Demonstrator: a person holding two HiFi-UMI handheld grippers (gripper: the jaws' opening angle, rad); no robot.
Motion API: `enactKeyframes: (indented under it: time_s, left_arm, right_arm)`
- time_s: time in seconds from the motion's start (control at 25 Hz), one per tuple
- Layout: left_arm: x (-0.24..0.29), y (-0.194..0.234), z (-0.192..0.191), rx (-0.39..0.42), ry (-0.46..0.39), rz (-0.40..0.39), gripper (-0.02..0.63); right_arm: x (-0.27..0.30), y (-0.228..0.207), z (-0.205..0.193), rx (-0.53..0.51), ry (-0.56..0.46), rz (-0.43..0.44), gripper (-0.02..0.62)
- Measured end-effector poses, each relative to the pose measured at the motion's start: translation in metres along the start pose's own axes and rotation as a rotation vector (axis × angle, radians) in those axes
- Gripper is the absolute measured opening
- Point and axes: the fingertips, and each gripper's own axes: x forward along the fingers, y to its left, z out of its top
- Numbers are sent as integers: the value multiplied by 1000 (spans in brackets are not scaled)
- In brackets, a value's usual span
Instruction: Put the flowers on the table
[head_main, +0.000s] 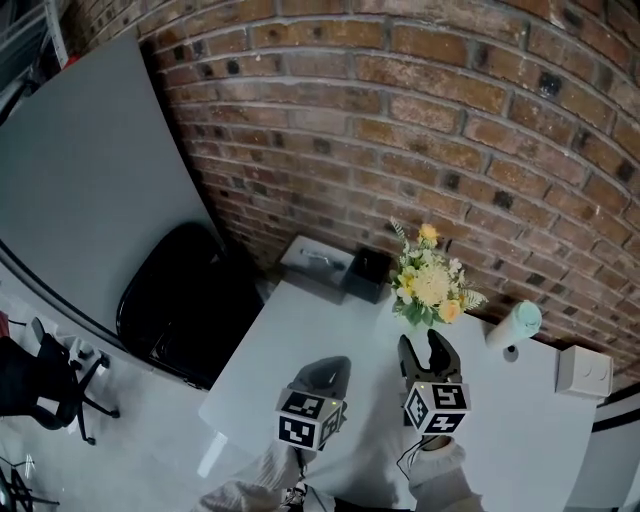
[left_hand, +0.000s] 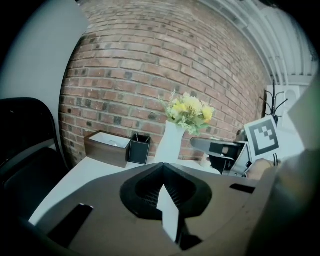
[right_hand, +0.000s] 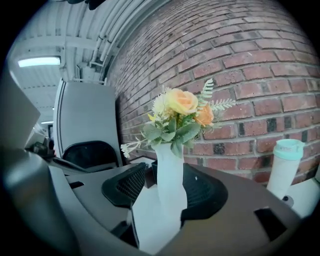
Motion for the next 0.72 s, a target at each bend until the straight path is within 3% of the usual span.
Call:
enactKeyframes:
  time_s: [0.2, 0.32, 0.72]
  left_arm:
    - [-15, -18, -2, 8, -8, -44, 6]
    - [-24, -33, -4, 24, -8, -79, 6]
    - [-64, -59, 5, 93, -51, -184, 6]
  right_arm:
    - [-28, 8, 8, 8, -21, -34, 240]
    - [-49, 8, 14, 2, -44, -100, 122]
    - [-106, 44, 24, 15, -63, -153, 56]
